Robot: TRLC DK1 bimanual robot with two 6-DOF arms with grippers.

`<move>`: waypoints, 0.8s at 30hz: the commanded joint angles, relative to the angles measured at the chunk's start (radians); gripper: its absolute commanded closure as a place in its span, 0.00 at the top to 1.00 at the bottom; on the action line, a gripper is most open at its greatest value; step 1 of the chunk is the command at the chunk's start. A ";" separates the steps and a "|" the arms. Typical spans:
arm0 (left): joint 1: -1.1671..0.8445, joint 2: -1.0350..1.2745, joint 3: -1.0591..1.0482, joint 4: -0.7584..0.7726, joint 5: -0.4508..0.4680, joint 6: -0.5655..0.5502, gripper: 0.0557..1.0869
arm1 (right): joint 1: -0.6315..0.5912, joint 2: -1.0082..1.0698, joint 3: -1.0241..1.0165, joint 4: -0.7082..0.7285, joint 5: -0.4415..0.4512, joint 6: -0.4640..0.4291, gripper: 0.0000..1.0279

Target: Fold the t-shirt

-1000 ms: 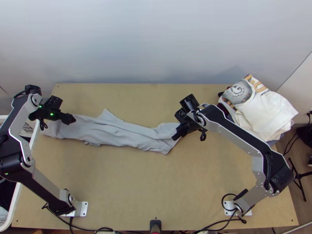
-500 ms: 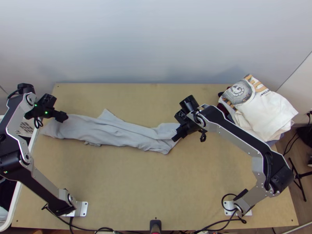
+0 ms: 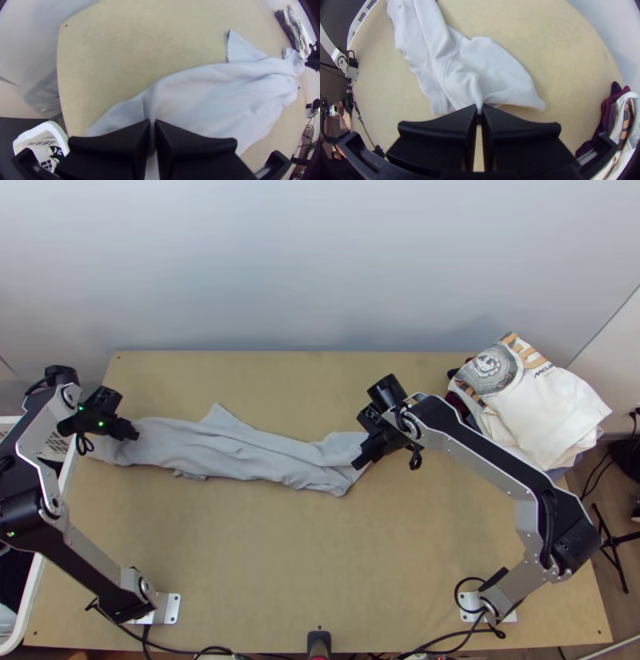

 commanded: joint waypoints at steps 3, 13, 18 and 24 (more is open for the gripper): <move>0.032 -0.162 0.041 -0.128 0.156 -0.097 0.04 | -0.024 -0.018 0.032 0.006 0.052 0.019 0.03; 0.325 -0.340 0.204 0.026 0.464 -0.653 0.04 | -0.065 -0.096 0.184 0.111 0.174 0.057 0.03; 0.413 -0.473 0.167 0.004 0.618 -0.719 0.04 | -0.073 -0.131 0.315 0.123 0.190 0.099 0.03; 0.354 -0.760 -0.077 -0.402 0.719 -0.330 0.05 | -0.010 -0.191 0.227 0.039 0.187 0.068 0.03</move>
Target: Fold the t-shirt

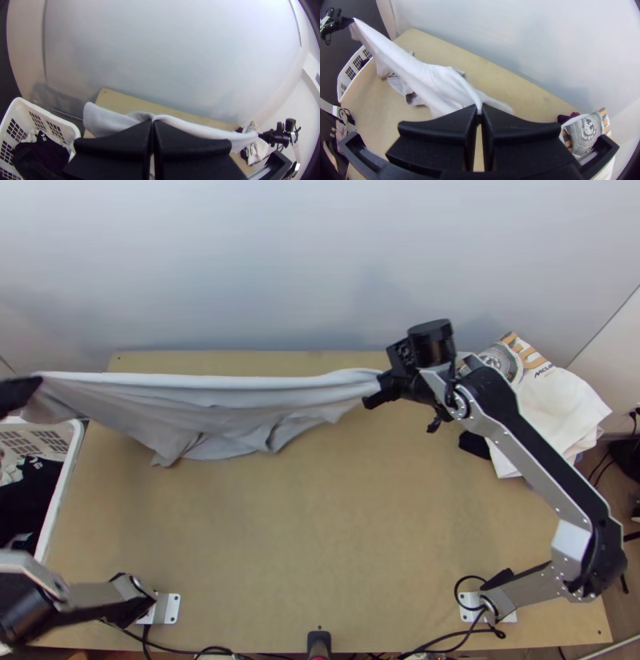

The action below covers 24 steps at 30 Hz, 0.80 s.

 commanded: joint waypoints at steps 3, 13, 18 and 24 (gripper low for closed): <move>-0.085 -0.391 -0.371 -0.533 0.113 0.496 0.08 | 0.112 -0.096 -0.176 -0.115 -0.007 -0.059 0.03; -0.530 -0.675 -0.620 -0.638 -0.010 0.629 0.83 | 0.132 -0.138 -0.470 -0.154 -0.009 -0.099 0.03; -0.538 -0.605 -0.611 -0.573 -0.065 0.631 0.96 | 0.096 -0.121 -0.493 -0.156 -0.010 -0.107 0.03; -0.507 -0.371 -0.523 -0.271 -0.118 0.522 0.95 | 0.077 -0.090 -0.485 -0.153 -0.012 -0.102 0.03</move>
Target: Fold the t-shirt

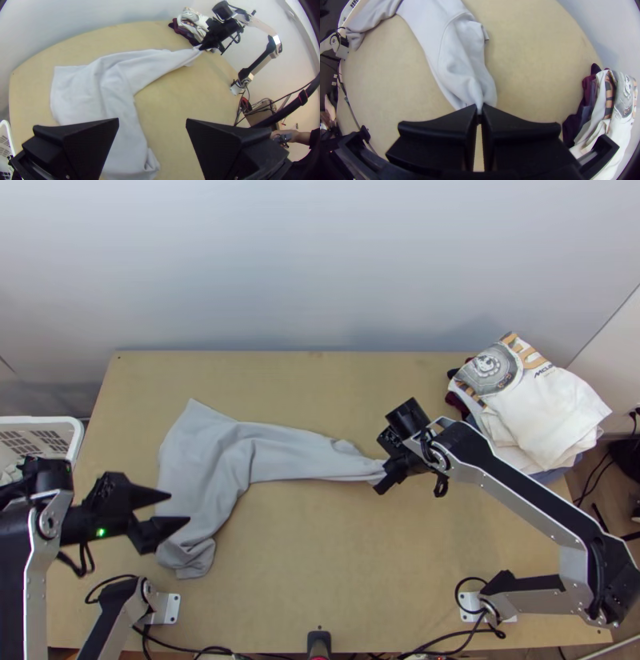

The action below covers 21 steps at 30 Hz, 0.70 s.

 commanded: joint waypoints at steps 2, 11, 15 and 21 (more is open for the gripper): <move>0.014 0.327 0.142 0.336 -0.069 -0.145 0.95 | -0.018 0.038 -0.018 0.004 0.000 0.004 0.03; -0.024 0.801 0.355 0.486 -0.316 -0.174 0.95 | -0.020 0.100 0.062 0.018 -0.006 0.008 0.03; -0.012 0.898 0.357 0.455 -0.393 -0.111 0.95 | -0.037 0.115 0.074 0.018 -0.006 -0.004 0.03; 0.026 0.976 0.366 0.485 -0.415 -0.106 0.95 | -0.038 0.141 0.076 0.032 -0.008 -0.006 0.03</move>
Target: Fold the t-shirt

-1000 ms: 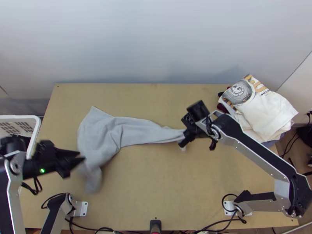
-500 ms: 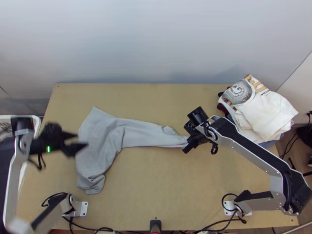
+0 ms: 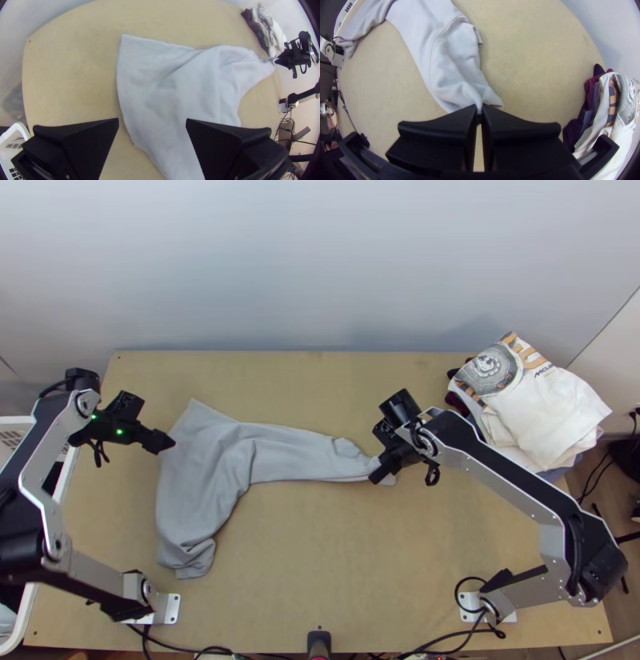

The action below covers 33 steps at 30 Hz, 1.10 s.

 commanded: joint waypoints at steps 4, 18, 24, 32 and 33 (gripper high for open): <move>-0.002 0.183 0.140 0.062 -0.051 0.003 0.95 | 0.012 0.046 0.021 0.020 -0.002 0.004 0.03; -0.171 0.475 0.616 -0.042 -0.049 -0.080 0.95 | 0.013 0.054 0.020 0.026 -0.001 0.008 0.03; -0.191 0.534 0.667 -0.071 -0.049 -0.063 0.95 | 0.013 0.054 0.014 0.026 -0.002 0.010 0.03; -0.200 0.559 0.667 -0.042 -0.057 -0.047 0.95 | 0.004 0.063 0.034 0.026 -0.001 0.005 0.03; -0.200 0.559 0.667 -0.037 -0.058 -0.045 0.95 | 0.004 0.065 0.034 0.026 -0.001 0.005 0.03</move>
